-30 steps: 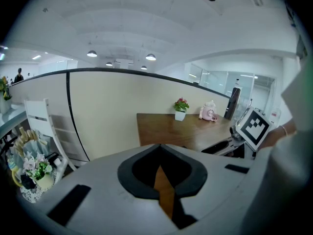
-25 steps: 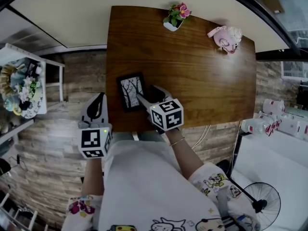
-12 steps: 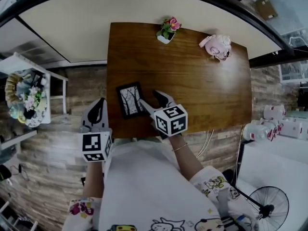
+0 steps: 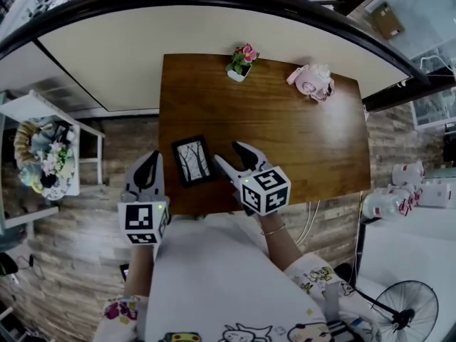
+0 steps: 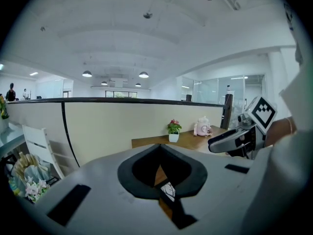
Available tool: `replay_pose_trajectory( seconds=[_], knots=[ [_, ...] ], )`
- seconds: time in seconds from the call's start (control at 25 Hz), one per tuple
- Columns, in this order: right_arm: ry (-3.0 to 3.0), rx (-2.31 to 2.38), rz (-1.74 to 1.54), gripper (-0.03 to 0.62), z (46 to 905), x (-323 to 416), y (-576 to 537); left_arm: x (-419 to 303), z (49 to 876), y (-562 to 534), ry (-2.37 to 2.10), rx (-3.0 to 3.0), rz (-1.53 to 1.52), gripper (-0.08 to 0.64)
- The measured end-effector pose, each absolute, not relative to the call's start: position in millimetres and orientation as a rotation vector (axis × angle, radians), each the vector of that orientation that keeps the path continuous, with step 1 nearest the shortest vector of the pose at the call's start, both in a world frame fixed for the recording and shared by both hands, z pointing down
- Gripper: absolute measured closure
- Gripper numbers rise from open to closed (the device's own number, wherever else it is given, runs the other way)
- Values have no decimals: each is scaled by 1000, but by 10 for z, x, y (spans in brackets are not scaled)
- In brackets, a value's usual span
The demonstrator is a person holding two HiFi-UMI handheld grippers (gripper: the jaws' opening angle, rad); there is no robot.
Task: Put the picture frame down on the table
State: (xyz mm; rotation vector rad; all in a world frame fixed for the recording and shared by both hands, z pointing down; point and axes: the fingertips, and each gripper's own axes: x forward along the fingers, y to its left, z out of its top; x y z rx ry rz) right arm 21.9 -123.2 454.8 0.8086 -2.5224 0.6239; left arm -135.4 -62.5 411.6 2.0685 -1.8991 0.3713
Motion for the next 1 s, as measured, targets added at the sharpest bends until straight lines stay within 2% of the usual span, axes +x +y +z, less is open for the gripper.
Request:
replay_pose_trajectory(
  seconds=[0.24, 0.44, 0.64, 1.0],
  knots=[
    [-2615, 806, 554, 370, 4168, 258, -1277, -1269, 3898, -702, -1916, 2118, 332, 557],
    [-2671, 834, 475, 457, 3890, 320, -1322, -1191, 3774, -740, -1919, 2148, 315, 557],
    [-2716, 848, 428, 510, 3710, 364, -1329, -1093, 3702, -764, -1901, 2175, 297, 557],
    [-2728, 878, 370, 565, 3610, 481, -1312, -953, 3672, -779, -1858, 2210, 290, 557]
  ],
)
